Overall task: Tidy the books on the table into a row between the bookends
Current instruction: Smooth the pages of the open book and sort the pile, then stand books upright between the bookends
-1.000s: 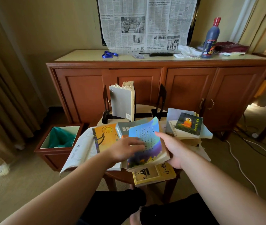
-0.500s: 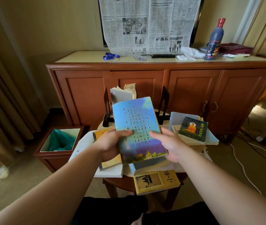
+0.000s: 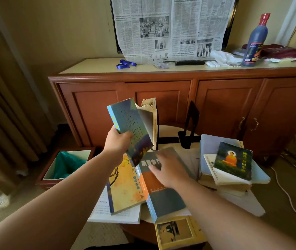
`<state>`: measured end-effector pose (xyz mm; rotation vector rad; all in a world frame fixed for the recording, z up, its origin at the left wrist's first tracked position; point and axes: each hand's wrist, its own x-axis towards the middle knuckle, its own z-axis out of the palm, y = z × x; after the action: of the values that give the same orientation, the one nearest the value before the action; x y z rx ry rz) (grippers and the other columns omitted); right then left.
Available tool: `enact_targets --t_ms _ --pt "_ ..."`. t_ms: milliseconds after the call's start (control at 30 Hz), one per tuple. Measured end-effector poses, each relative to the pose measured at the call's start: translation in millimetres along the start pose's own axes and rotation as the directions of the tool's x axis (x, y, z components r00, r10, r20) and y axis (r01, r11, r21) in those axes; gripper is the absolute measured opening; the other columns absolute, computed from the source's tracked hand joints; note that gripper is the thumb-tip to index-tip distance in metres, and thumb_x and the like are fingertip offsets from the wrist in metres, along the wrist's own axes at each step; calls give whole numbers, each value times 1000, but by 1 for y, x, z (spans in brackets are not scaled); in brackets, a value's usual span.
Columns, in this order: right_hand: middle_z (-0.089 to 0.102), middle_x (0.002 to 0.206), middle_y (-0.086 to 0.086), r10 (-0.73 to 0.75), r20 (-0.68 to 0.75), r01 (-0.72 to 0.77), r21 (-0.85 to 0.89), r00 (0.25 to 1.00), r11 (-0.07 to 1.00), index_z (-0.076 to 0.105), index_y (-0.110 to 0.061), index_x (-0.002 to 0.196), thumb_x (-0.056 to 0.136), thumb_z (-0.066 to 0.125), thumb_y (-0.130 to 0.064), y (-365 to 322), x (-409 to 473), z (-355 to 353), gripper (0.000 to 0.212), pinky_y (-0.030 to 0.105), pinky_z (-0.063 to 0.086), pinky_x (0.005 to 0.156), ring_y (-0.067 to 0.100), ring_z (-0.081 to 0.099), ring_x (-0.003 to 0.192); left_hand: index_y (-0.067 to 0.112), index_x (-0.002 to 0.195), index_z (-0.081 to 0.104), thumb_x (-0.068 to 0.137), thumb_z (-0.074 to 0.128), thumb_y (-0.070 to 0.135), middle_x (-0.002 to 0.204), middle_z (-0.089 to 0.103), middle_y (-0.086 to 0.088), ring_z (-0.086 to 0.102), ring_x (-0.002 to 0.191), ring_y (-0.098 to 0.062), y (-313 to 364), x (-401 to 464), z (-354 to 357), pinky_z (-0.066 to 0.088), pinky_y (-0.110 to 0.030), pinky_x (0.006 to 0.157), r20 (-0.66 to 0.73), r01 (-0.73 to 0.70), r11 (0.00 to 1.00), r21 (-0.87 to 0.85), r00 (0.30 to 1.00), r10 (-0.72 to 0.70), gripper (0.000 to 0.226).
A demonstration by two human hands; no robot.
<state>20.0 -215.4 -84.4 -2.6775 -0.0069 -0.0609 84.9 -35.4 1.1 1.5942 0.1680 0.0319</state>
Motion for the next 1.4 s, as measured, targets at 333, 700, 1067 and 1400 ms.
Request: enact_targets --t_ms 333,700,1067,1400 --pt "-14 172 2 -26 148 59 -221 989 973 -3 -37 164 81 -1 -95 8 1 16 102 52 -9 127 20 -19 157 25 130 56 96 49 9 116 66 -1 64 97 -23 -16 58 49 50 -24 65 -141 -99 973 207 981 130 38" --pt "-14 172 -1 -14 157 48 -214 988 976 -3 -37 164 83 2 -95 9 2 16 100 52 -9 127 20 -17 158 38 153 37 109 43 38 106 63 2 58 80 -11 -35 82 89 49 -12 52 76 -156 967 201 987 143 44" --pt "-13 173 -2 -21 162 56 -215 987 975 -2 -37 164 83 4 -95 8 2 16 100 53 -10 126 19 -19 158 32 162 18 101 48 63 165 31 0 39 135 -21 -45 90 95 36 -50 118 283 19 997 69 958 -38 74" --pt "-8 174 -1 -27 138 60 -237 990 970 0 -37 164 83 -1 -94 8 2 19 99 54 -7 127 20 -15 159 31 161 19 102 44 65 156 36 0 39 123 -17 -47 92 92 39 -41 101 330 54 989 138 939 -97 72"
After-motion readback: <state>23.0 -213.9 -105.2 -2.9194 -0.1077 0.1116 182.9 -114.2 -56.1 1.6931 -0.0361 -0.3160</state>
